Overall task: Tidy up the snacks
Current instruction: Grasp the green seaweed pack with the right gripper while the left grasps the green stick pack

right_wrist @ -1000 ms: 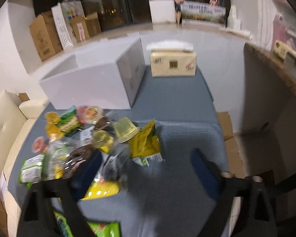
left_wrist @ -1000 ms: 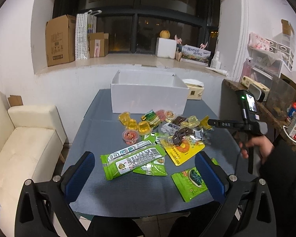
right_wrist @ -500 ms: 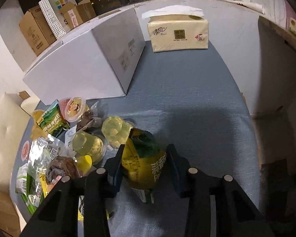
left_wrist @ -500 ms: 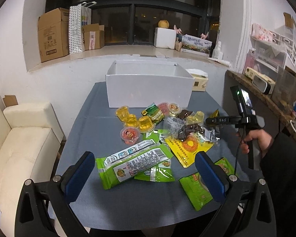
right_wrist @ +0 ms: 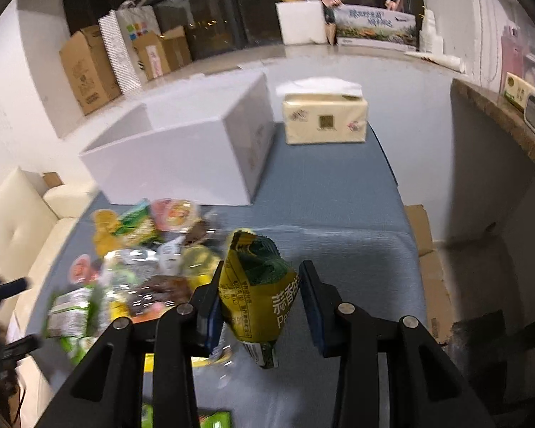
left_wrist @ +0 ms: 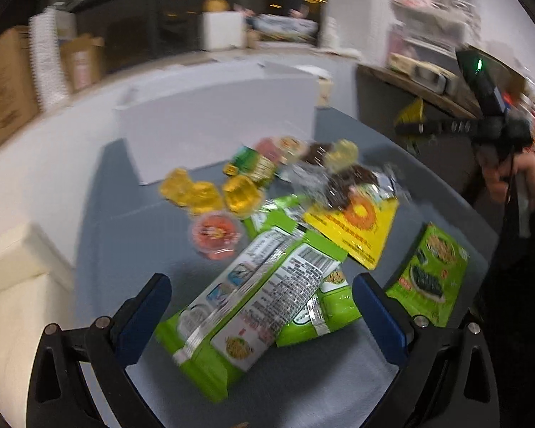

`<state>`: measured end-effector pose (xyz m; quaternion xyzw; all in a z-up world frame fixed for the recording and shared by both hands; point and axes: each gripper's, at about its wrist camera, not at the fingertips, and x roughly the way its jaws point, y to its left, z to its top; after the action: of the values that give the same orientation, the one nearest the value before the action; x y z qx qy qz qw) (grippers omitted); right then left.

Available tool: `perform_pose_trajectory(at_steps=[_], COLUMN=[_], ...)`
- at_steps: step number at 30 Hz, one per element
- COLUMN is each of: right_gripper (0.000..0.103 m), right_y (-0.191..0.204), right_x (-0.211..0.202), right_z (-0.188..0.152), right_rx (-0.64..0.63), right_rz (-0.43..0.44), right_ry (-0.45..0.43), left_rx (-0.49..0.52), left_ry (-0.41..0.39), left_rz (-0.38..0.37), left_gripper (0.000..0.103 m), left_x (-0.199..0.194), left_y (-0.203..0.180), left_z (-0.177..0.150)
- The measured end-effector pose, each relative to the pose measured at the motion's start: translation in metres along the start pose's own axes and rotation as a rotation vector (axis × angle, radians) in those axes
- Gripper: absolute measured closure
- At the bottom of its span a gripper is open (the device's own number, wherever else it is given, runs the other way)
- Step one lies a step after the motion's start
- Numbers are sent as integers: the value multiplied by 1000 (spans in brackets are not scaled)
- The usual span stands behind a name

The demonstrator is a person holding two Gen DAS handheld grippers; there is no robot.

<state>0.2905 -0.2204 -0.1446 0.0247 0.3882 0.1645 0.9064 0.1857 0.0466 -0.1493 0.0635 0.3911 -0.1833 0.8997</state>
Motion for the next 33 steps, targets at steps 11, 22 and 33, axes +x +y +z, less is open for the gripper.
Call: perform_pose_trajectory(at_steps=[11,22,33], right_gripper=[61,61,61], right_y=[27,48,70], right_x=[-27,-35,-44], right_z=[-6,-9,-5], right_rx=[-48,-80,-113], right_rz=[37,57,79], right_ry=[-33,-45,-75], left_rx=[102,107,-46], left_ry=[141,71,-34], left_rz=[-119,-105,8], left_gripper=[11,29,33], left_x=[52,33,-9], left_y=[7,1,-3], left_z=[6,6,32])
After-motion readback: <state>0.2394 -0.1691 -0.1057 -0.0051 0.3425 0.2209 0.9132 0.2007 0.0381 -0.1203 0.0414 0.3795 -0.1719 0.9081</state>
